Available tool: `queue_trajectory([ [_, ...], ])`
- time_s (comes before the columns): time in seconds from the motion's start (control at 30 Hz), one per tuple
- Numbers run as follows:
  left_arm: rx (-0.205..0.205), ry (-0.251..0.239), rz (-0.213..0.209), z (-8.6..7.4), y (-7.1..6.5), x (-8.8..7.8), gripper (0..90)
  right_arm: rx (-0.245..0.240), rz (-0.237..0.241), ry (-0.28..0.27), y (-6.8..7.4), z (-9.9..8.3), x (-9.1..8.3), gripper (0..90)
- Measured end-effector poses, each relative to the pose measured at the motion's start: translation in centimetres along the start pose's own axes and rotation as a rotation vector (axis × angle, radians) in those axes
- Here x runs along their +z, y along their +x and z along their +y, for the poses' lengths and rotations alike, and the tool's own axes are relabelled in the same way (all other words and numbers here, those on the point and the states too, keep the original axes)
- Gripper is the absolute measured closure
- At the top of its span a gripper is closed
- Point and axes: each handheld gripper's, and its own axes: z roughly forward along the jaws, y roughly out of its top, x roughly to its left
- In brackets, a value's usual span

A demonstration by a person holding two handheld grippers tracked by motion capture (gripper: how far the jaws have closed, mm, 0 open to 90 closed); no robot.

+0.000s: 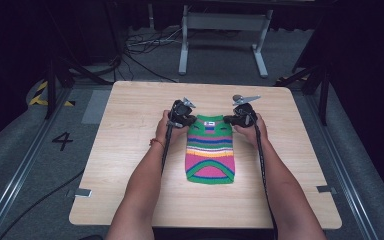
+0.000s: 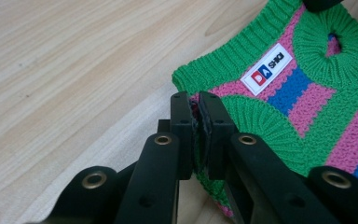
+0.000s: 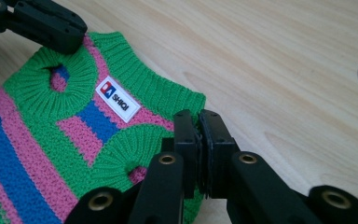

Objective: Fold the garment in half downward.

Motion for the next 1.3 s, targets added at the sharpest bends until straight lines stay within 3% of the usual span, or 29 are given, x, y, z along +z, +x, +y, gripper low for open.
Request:
queue_trajectory([
  [0.2,-0.002,-0.017,0.011,0.8,0.2,-0.7,85.3,-0.017,-0.014,-0.029,0.0,0.8,-0.6,86.5],
  [0.6,0.066,-0.091,0.026,1.6,-0.7,-3.6,85.1,-0.067,0.001,-0.087,0.6,2.0,-3.0,86.4],
  [0.97,0.124,-0.134,-0.018,1.0,-2.0,-6.1,84.9,-0.112,0.040,-0.122,1.7,1.2,-4.9,86.2],
  [1.13,0.147,-0.128,-0.045,0.5,-2.6,-6.8,84.6,-0.147,0.067,-0.117,2.4,0.9,-5.5,86.0],
  [1.3,0.196,-0.138,-0.067,-0.1,-3.4,-7.6,84.6,-0.178,0.101,-0.127,3.1,0.3,-6.5,85.9],
])
